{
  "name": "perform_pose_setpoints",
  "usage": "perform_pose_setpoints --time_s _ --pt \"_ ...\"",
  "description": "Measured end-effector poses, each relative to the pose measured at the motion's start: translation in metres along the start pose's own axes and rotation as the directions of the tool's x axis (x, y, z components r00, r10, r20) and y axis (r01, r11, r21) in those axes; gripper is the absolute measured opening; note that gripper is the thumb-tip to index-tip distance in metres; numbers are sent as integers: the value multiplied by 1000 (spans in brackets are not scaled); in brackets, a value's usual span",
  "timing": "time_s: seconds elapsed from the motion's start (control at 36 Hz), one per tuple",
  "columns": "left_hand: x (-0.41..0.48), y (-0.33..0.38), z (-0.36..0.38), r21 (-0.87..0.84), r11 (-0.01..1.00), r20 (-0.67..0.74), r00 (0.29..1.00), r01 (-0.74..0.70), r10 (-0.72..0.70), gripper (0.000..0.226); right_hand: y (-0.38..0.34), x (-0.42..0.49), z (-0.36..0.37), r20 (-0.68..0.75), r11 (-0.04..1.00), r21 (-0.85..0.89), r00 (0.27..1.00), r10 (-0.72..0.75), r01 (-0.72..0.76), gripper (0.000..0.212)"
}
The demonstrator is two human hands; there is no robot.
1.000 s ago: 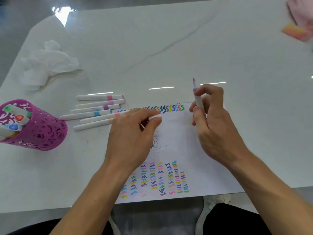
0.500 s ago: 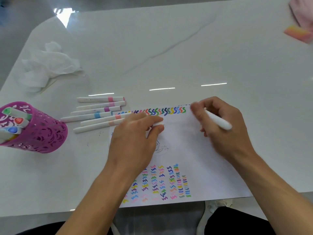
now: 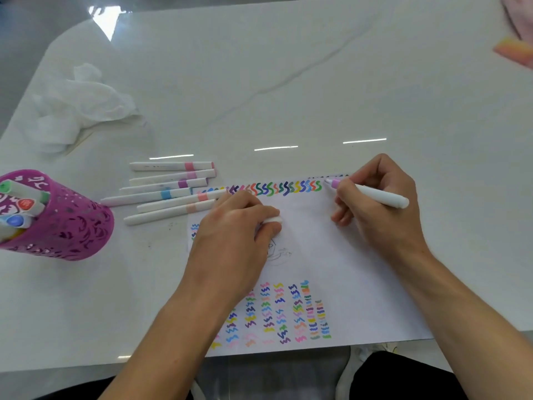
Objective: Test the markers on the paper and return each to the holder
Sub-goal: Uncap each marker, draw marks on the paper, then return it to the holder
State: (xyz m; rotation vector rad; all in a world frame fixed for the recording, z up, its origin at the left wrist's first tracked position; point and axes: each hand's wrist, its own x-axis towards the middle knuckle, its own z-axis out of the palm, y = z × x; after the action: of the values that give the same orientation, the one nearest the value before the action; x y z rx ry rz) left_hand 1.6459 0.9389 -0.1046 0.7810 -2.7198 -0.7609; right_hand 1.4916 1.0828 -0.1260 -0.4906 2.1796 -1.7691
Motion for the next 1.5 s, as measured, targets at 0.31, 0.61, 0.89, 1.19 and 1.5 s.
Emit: perform_pose_setpoints --time_s 0.31,0.61,0.89,1.19,1.5 --pt "0 0 1 22 1000 3 1000 -3 3 21 6 2 1 3 998 -65 1000 22 -22 24" --pt "0 1 3 50 999 -12 1000 -3 3 21 5 2 1 -29 995 -101 999 25 -28 26" --pt "-1 2 2 58 998 -20 1000 9 -8 20 8 2 0 34 998 -57 999 34 -32 26" --pt "-2 5 -8 44 999 -5 1000 29 -29 21 -10 -3 -2 -8 988 130 997 -78 78 9" --pt "-9 8 -13 -115 991 -68 994 75 -83 23 -32 -19 20 212 917 384 977 30 -112 23"
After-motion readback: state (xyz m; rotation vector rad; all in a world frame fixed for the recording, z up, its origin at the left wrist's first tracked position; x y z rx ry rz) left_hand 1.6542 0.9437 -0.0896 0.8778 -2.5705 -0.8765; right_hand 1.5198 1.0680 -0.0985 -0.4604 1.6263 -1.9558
